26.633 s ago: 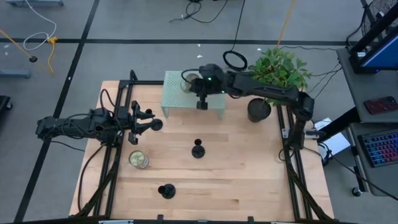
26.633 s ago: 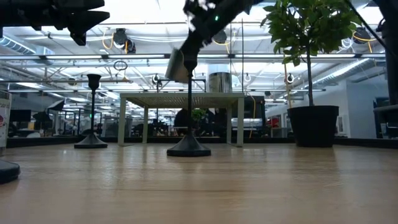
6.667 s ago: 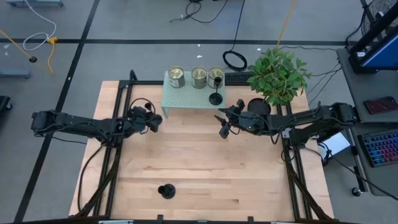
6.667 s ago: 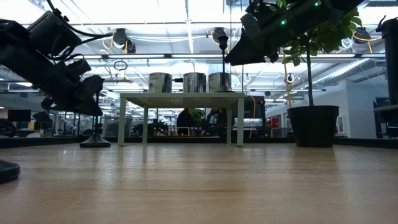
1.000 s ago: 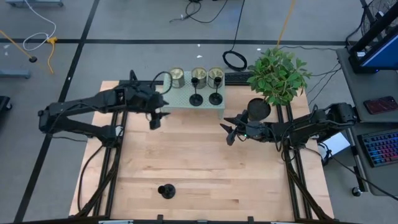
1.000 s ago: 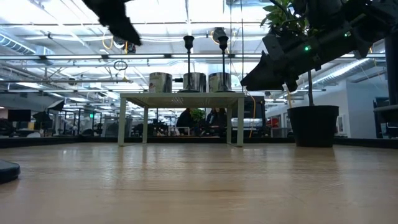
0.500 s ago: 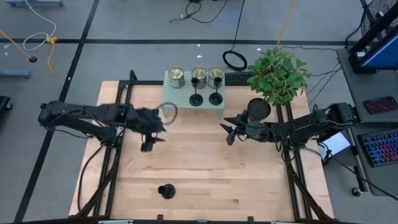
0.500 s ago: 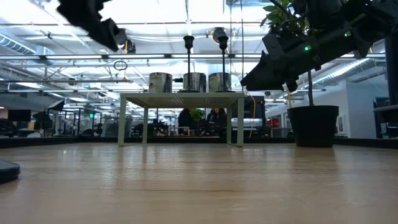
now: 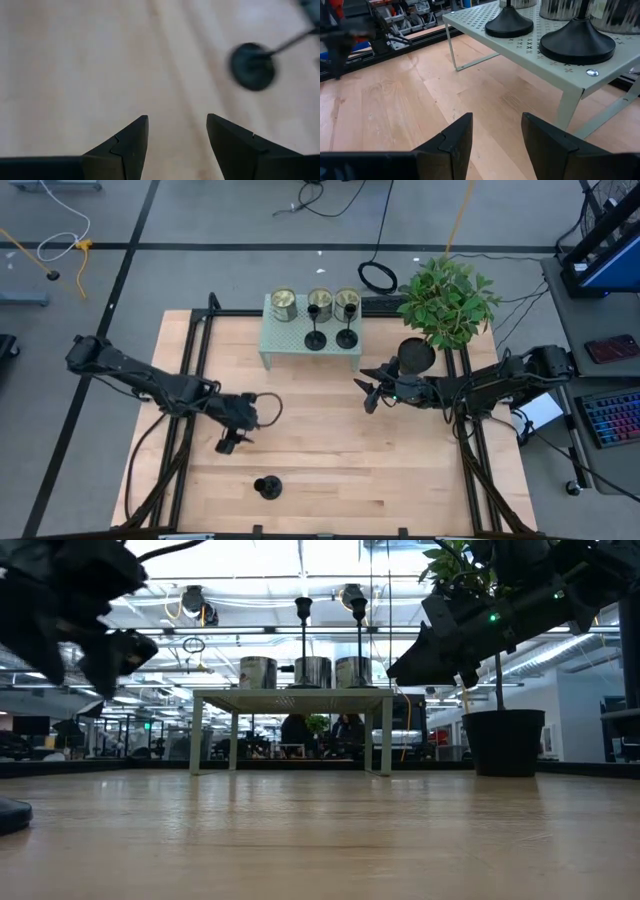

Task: Pick & Place candle stick holders
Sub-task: Put the candle holder on the shelf

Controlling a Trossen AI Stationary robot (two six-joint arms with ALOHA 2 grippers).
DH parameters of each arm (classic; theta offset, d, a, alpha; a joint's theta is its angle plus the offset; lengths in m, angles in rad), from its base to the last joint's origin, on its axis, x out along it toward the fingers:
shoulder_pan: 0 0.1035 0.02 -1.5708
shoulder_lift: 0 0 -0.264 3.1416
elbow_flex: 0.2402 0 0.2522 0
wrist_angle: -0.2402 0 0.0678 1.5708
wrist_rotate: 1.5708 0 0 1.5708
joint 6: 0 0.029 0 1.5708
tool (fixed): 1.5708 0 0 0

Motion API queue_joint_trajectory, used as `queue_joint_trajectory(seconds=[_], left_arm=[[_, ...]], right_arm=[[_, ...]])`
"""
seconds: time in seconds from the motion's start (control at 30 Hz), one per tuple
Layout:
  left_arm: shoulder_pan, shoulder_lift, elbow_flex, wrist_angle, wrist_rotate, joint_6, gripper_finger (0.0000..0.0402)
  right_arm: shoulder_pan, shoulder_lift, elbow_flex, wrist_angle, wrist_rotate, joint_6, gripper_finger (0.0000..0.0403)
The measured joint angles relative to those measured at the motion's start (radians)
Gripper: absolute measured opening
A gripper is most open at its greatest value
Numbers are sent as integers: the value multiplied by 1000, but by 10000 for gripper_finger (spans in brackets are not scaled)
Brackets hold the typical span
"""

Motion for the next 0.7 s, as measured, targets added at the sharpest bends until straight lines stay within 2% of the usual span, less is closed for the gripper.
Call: queue_joint_trajectory(seconds=[0.1,0.2,0.33,0.53,0.7], left_arm=[[-50,0,-74,152,95,3,209],[-103,3,-159,351,131,5,209],[-168,3,-274,582,128,-28,209],[-232,11,-408,940,87,-173,209],[-274,66,-421,1030,35,-121,209]], right_arm=[[0,0,0,0,0,0,164],[0,0,0,0,0,1,164],[0,0,0,0,0,28,164],[0,0,0,0,0,28,164],[0,0,0,0,0,27,164]])
